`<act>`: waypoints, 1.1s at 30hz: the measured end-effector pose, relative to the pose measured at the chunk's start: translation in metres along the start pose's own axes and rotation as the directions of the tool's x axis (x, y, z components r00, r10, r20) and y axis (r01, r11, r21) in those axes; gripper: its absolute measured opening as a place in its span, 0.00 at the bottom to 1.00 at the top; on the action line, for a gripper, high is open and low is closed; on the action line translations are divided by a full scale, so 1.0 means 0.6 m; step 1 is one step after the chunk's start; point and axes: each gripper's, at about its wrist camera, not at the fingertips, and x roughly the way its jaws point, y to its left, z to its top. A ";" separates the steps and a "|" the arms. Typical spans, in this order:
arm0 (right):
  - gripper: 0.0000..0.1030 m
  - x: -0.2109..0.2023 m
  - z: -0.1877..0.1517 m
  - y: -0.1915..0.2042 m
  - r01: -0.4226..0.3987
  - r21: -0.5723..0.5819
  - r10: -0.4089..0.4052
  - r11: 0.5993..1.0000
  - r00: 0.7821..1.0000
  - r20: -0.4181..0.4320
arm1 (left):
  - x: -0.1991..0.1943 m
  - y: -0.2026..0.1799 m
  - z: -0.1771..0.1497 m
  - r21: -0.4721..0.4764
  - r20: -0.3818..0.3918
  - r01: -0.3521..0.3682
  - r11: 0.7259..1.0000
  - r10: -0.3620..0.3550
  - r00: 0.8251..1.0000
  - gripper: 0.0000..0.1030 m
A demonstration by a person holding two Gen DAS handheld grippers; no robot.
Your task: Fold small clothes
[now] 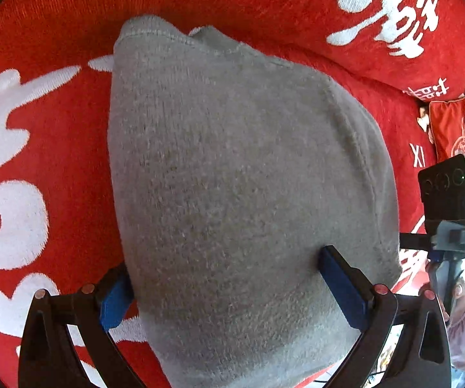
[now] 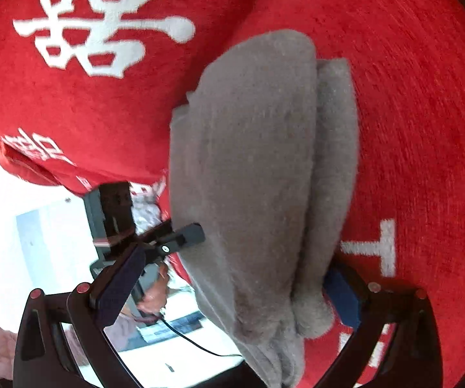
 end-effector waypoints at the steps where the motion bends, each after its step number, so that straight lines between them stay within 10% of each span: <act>1: 1.00 0.004 0.001 0.003 -0.010 0.007 0.010 1.000 1.000 0.010 | -0.003 -0.001 -0.002 -0.001 0.008 -0.011 1.000 0.011 1.000 0.94; 5: 0.98 0.025 -0.004 0.016 0.050 0.048 -0.051 0.998 0.998 0.024 | -0.032 -0.012 -0.013 0.022 0.058 -0.038 0.999 0.036 0.998 0.64; 9: 0.38 0.037 -0.012 0.026 0.192 0.048 -0.192 0.980 0.981 -0.003 | -0.060 -0.008 -0.019 0.041 0.084 -0.042 0.998 0.038 0.996 0.46; 23: 0.34 0.049 -0.110 0.155 0.067 -0.053 -0.067 0.996 0.998 -0.005 | -0.198 0.017 -0.116 0.084 0.160 0.003 0.996 -0.016 0.987 0.44; 33: 0.35 0.194 -0.165 0.155 0.132 -0.052 -0.135 0.990 0.988 -0.080 | -0.170 0.145 -0.211 -0.008 0.107 -0.106 0.994 0.107 0.989 0.45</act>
